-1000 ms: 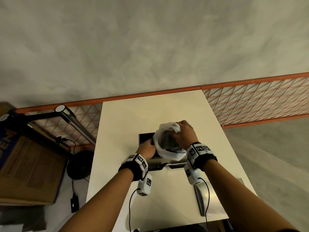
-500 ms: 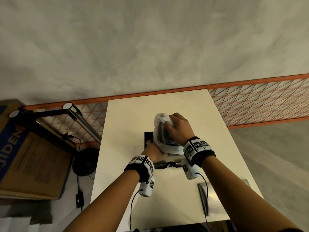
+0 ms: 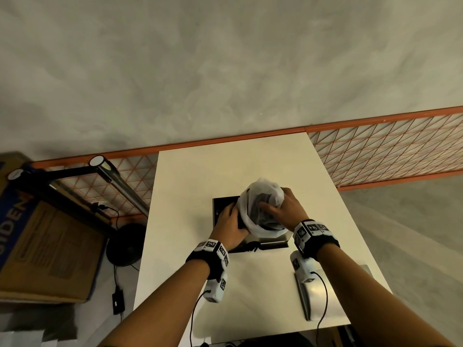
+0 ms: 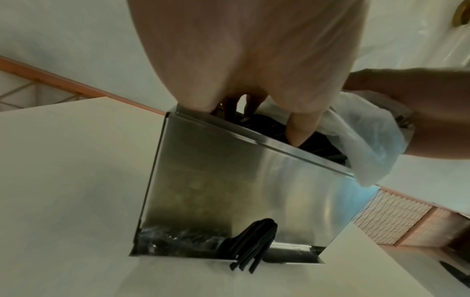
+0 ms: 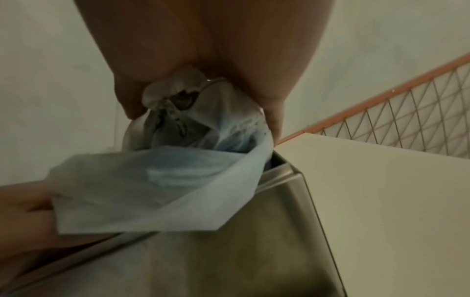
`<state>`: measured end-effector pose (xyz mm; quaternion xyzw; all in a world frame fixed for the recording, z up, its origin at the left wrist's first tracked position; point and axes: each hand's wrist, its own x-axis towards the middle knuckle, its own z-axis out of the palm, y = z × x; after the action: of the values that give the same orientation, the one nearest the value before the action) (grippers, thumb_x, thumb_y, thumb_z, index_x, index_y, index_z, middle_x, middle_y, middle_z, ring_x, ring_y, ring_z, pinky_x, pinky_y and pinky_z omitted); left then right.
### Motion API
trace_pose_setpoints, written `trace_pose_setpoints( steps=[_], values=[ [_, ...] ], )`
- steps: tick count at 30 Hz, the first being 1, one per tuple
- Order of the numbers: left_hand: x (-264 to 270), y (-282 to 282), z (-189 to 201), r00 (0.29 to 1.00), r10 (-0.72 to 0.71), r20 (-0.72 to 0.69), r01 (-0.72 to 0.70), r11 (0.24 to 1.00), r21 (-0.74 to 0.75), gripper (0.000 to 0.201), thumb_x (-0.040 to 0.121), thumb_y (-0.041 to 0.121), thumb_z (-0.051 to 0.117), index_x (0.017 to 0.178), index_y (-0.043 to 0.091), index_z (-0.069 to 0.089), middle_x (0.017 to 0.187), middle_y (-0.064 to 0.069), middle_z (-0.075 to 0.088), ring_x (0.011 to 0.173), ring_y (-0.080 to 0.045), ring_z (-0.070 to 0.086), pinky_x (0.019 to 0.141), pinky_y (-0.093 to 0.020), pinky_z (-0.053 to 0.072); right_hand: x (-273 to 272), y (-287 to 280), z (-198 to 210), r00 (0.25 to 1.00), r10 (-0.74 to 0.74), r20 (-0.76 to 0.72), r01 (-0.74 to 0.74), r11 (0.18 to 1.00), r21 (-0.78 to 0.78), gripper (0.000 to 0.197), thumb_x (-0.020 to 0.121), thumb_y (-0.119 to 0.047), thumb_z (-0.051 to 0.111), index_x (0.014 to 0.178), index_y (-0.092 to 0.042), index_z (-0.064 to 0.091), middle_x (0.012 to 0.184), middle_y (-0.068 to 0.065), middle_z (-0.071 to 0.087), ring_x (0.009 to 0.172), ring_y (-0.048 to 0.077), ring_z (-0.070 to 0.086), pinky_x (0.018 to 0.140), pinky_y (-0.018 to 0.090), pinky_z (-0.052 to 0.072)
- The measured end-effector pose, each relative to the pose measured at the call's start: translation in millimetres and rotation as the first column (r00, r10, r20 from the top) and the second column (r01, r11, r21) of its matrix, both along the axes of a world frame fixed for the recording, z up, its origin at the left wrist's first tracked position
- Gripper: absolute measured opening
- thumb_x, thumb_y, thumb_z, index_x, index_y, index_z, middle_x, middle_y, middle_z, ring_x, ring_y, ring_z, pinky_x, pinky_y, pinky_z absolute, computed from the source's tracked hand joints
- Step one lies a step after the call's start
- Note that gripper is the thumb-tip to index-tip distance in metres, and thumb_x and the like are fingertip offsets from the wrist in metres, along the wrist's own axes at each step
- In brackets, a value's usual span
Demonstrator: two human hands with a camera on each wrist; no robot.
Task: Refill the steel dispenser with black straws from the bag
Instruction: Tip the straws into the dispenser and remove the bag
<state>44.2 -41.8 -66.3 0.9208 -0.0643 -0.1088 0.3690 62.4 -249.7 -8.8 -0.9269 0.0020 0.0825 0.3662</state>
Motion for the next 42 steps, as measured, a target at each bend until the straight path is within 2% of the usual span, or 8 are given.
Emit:
trace_pose_setpoints(
  steps=[8, 12, 15, 17, 22, 26, 34, 42],
  values=[
    [9.8, 3.9, -10.1, 1.000, 0.024, 0.007, -0.023, 0.992, -0.123, 0.090, 0.074, 0.049, 0.083, 0.150, 0.038, 0.038, 0.144, 0.010, 0.052, 0.129, -0.007, 0.055, 0.105, -0.034, 0.052, 4.9, 17.5, 23.8, 0.998, 0.033, 0.050, -0.034, 0.999, 0.019, 0.045, 0.095, -0.049, 0.052, 0.129, -0.020, 0.052, 0.119, 0.010, 0.060, 0.106, 0.030, 0.056, 0.090, 0.037, 0.045],
    [14.4, 5.0, -14.1, 0.999, -0.004, 0.038, 0.008, 0.994, -0.106, 0.074, 0.079, 0.051, 0.079, 0.143, 0.036, 0.045, 0.135, 0.011, 0.059, 0.123, -0.005, 0.058, 0.100, -0.035, 0.054, 6.3, 4.5, 23.7, 0.991, 0.082, -0.108, -0.052, 0.964, 0.260, 0.090, 0.076, -0.067, 0.068, 0.147, -0.038, 0.022, 0.137, -0.001, 0.053, 0.117, 0.024, 0.055, 0.099, 0.044, 0.048],
    [14.5, 5.1, -16.0, 1.000, -0.018, 0.002, 0.018, 0.996, -0.085, 0.065, 0.085, 0.052, 0.072, 0.142, 0.041, 0.044, 0.134, 0.014, 0.059, 0.122, -0.003, 0.058, 0.100, -0.036, 0.055, 5.8, -1.0, 22.5, 0.969, 0.172, -0.179, -0.145, 0.978, 0.151, 0.111, 0.066, -0.059, 0.082, 0.150, -0.034, 0.014, 0.137, -0.008, 0.046, 0.116, 0.019, 0.053, 0.095, 0.035, 0.048],
    [10.8, 3.9, -12.2, 1.000, -0.011, -0.011, 0.011, 0.997, -0.076, 0.062, 0.089, 0.045, 0.070, 0.144, 0.036, 0.043, 0.138, 0.009, 0.057, 0.123, -0.009, 0.058, 0.103, -0.039, 0.053, 3.8, 2.8, 20.2, 0.956, 0.221, -0.193, -0.225, 0.974, -0.001, 0.099, 0.071, -0.041, 0.084, 0.147, -0.024, 0.023, 0.126, -0.005, 0.050, 0.101, 0.014, 0.054, 0.080, 0.024, 0.045],
    [5.6, 3.5, -7.4, 1.000, -0.008, -0.007, 0.007, 0.996, -0.094, 0.072, 0.089, 0.036, 0.075, 0.150, 0.026, 0.038, 0.149, 0.000, 0.047, 0.130, -0.017, 0.052, 0.108, -0.034, 0.046, 7.0, 13.1, 7.4, 0.971, 0.042, -0.234, -0.092, 0.974, -0.206, 0.080, 0.075, -0.036, 0.077, 0.139, -0.018, 0.034, 0.123, 0.006, 0.055, 0.093, 0.025, 0.059, 0.074, 0.029, 0.044],
    [5.8, 4.6, -7.2, 1.000, 0.005, 0.005, -0.005, 0.998, -0.056, 0.087, 0.086, 0.039, 0.078, 0.157, 0.023, 0.030, 0.156, -0.003, 0.036, 0.137, -0.021, 0.048, 0.112, -0.040, 0.045, 14.4, 14.2, 2.7, 0.981, -0.025, -0.192, -0.011, 0.983, -0.181, 0.071, 0.073, -0.041, 0.073, 0.133, -0.022, 0.040, 0.123, 0.006, 0.057, 0.104, 0.033, 0.061, 0.080, 0.036, 0.050],
    [5.1, 4.5, -3.3, 0.999, 0.051, 0.012, -0.050, 0.998, -0.038, 0.101, 0.083, 0.028, 0.081, 0.162, 0.026, 0.017, 0.158, -0.007, 0.032, 0.140, -0.027, 0.044, 0.114, -0.042, 0.041, 15.1, -0.9, 17.0, 0.966, -0.251, -0.069, 0.254, 0.966, 0.046, 0.044, 0.077, -0.024, 0.072, 0.110, -0.015, 0.046, 0.092, 0.008, 0.060, 0.081, 0.031, 0.055, 0.065, 0.032, 0.041],
    [6.1, 7.3, -6.3, 0.999, 0.031, 0.014, -0.031, 0.999, -0.009, 0.075, 0.089, 0.017, 0.073, 0.153, 0.024, 0.036, 0.146, -0.006, 0.042, 0.134, -0.029, 0.049, 0.110, -0.045, 0.043, 8.5, -2.4, 18.3, 0.972, -0.171, -0.162, 0.174, 0.985, 0.001, 0.040, 0.086, -0.023, 0.061, 0.119, -0.014, 0.042, 0.105, 0.019, 0.063, 0.085, 0.037, 0.057, 0.067, 0.035, 0.043]
  ],
)
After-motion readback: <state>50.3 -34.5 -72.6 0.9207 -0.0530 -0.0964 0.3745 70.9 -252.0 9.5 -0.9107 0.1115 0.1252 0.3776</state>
